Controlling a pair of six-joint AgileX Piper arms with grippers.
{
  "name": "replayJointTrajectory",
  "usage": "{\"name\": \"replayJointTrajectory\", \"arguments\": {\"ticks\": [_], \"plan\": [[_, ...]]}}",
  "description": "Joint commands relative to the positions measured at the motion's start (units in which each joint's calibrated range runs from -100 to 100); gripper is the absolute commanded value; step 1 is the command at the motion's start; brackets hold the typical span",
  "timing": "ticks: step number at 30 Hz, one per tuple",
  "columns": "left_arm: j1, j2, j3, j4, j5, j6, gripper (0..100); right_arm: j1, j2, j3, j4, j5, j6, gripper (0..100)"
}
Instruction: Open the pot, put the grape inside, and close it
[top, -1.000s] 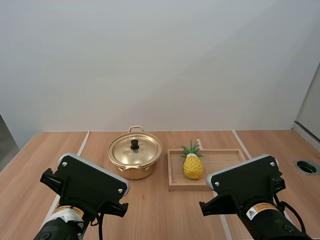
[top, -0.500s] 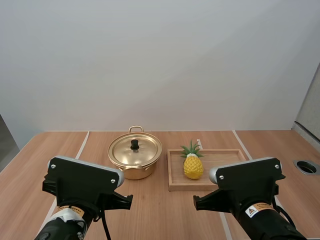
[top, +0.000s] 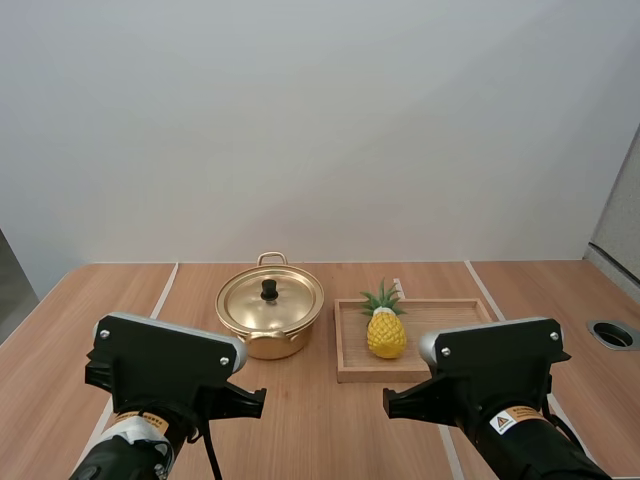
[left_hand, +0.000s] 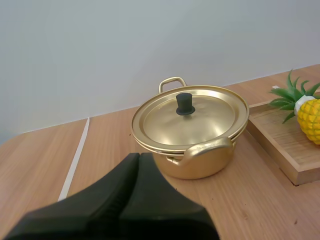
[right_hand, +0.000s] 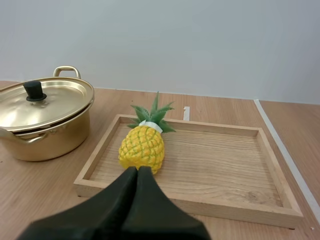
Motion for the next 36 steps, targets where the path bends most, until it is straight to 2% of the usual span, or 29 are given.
{"name": "replayJointTrajectory", "arguments": {"ticks": [1, 5, 9, 11, 15, 25, 31, 36], "plan": [[-0.32, -0.32, 0.00, -0.95, -0.16, -0.62, 0, 0.08, -0.40, 0.00, 0.92, -0.28, -0.25, 0], [-0.32, -0.32, 0.00, -0.72, -0.16, -0.60, 0, 0.08, -0.40, 0.00, 0.92, -0.28, -0.25, 0], [-0.32, -0.32, 0.00, 4.60, 0.22, -0.71, 0, 0.08, -0.40, 0.00, 0.92, -0.28, -0.25, 0], [-0.32, -0.32, 0.00, 4.72, 0.22, -0.89, 0, 0.08, -0.40, 0.00, 0.92, -0.28, -0.25, 0], [-0.32, -0.32, 0.00, 6.81, 0.03, -6.11, 0, 0.08, -0.40, 0.00, 0.92, -0.28, -0.25, 0], [-0.32, -0.32, 0.00, 17.93, -0.47, -17.91, 0, 0.08, -0.40, 0.00, 0.92, -0.28, -0.25, 0], [-0.87, -0.32, 0.00, 18.15, -0.47, -18.16, 0, 0.08, -0.40, 0.00, 0.92, -0.28, -0.25, 0], [-1.18, -0.32, 0.00, 15.84, -1.29, -18.16, 0, 0.08, -0.40, 0.00, 0.92, -0.28, -0.25, 0]]}}
